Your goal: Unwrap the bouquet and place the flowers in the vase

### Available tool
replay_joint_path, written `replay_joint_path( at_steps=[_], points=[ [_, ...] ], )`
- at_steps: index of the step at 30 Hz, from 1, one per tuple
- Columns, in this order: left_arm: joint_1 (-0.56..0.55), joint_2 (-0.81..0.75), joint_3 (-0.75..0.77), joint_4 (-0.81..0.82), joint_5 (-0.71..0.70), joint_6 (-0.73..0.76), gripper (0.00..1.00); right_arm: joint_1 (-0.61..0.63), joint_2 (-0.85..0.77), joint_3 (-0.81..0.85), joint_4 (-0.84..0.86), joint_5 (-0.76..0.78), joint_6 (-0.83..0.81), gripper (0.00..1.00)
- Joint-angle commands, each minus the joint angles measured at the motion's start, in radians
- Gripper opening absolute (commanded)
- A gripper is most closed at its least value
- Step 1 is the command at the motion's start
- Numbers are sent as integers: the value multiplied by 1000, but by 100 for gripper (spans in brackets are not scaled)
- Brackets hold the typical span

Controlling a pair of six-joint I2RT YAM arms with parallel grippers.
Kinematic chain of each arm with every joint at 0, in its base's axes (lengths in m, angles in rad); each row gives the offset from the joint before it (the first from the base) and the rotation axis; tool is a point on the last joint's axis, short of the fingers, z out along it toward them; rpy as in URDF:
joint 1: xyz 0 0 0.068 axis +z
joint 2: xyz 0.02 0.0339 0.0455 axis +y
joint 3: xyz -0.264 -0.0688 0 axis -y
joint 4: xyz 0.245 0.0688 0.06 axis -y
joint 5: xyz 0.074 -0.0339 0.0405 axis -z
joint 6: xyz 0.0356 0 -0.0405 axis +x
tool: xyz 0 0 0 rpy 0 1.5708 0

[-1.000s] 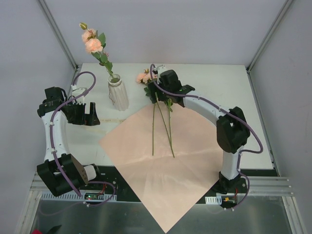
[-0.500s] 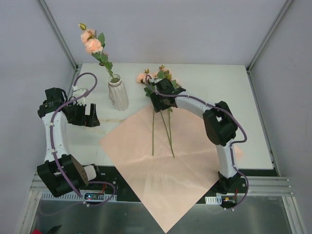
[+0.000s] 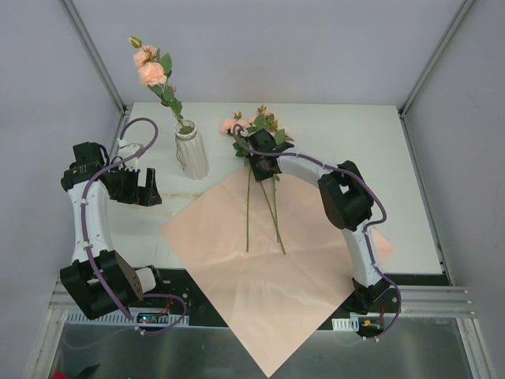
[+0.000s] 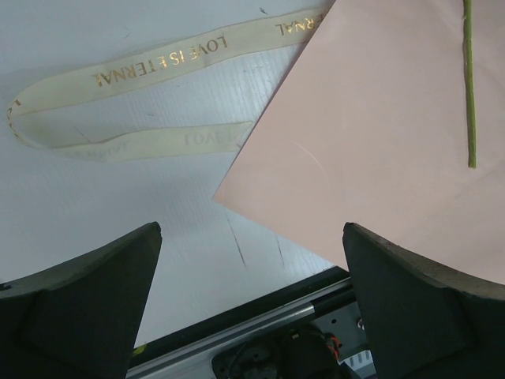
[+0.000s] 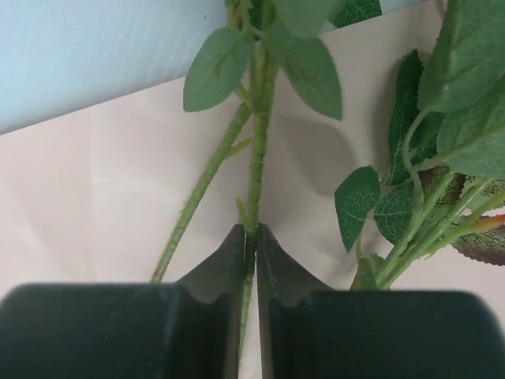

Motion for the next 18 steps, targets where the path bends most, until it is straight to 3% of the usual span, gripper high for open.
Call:
replay_joint_path(
  at_steps=[1, 6, 13, 18],
  points=[
    [10, -24, -1, -35, 30, 28, 99, -2, 5, 60, -42, 19, 37, 1],
    [10, -32, 2, -38, 27, 36, 99, 0, -97, 14, 8, 1, 51, 1],
    [10, -18, 27, -41, 34, 32, 99, 11, -425, -69, 191, -93, 107, 1],
    [10, -26, 34, -47, 43, 31, 99, 51, -593, -105, 425, -102, 138, 1]
  ],
)
